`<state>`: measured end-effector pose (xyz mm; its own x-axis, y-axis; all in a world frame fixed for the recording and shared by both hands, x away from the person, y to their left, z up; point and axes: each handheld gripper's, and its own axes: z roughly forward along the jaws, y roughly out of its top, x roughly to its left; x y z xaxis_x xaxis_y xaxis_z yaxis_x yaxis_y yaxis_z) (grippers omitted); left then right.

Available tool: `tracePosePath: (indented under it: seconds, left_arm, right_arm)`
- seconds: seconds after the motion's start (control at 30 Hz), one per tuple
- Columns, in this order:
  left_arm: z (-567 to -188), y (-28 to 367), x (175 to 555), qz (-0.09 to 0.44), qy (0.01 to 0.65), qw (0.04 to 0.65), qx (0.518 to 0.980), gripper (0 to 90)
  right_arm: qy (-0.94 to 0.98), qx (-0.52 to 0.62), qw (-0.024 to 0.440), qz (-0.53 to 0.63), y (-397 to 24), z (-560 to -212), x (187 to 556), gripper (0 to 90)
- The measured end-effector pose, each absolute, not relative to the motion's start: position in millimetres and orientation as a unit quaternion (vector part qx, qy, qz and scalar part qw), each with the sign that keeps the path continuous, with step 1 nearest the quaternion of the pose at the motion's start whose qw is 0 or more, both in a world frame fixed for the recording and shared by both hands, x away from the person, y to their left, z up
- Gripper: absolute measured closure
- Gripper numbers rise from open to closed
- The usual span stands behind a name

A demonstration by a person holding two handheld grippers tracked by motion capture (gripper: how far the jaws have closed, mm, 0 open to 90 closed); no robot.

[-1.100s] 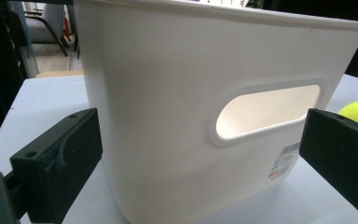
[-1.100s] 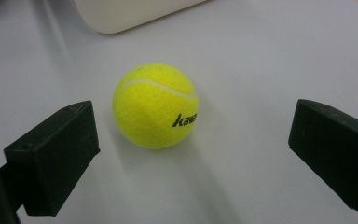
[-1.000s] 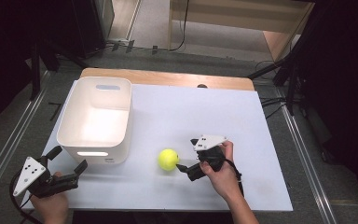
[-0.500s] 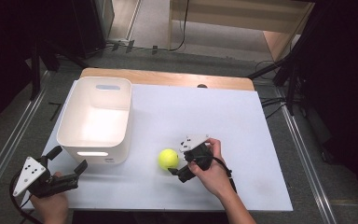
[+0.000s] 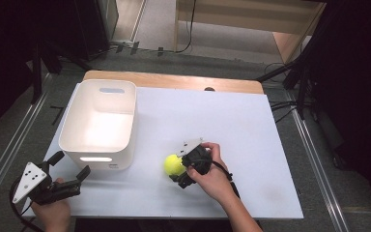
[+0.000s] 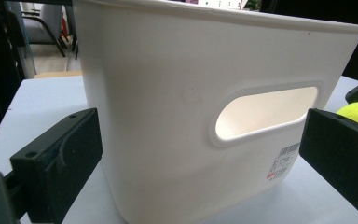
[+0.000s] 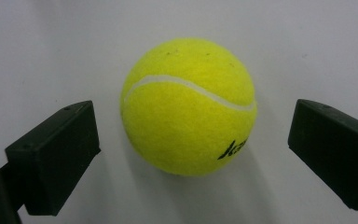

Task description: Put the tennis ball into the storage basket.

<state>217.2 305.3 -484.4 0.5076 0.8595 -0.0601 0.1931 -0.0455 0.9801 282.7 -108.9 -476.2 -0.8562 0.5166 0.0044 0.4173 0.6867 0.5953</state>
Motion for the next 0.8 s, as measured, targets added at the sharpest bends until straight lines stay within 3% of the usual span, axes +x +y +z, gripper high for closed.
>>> tracePosePath:
  seconds: [0.13, 0.2, 0.53, 0.6, 0.8]
  left_arm:
    - [-484.5, 305.5, 217.4, 0.294, 0.399, 0.567, 0.658, 0.0]
    - [-484.5, 305.6, 217.4, 0.294, 0.399, 0.567, 0.658, 0.0]
    - [-484.4, 306.0, 217.6, 0.293, 0.399, 0.567, 0.658, 0.0]
    - [-484.5, 305.9, 217.7, 0.293, 0.399, 0.568, 0.657, 0.0]
    - [-484.4, 306.1, 217.7, 0.293, 0.399, 0.568, 0.657, 0.0]
  right_arm:
    - [0.92, 0.251, 0.08, 0.291, -103.9, -478.8, 284.7, 0.7]
    - [0.922, 0.249, 0.082, 0.286, -101.9, -479.3, 285.5, 5.5]
    - [0.928, 0.245, 0.077, 0.271, -92.1, -483.4, 288.2, 5.9]
    - [0.929, 0.242, 0.078, 0.268, -90.9, -484.0, 289.3, 12.1]
    - [0.931, 0.247, 0.083, 0.257, -87.7, -485.4, 290.2, 13.4]
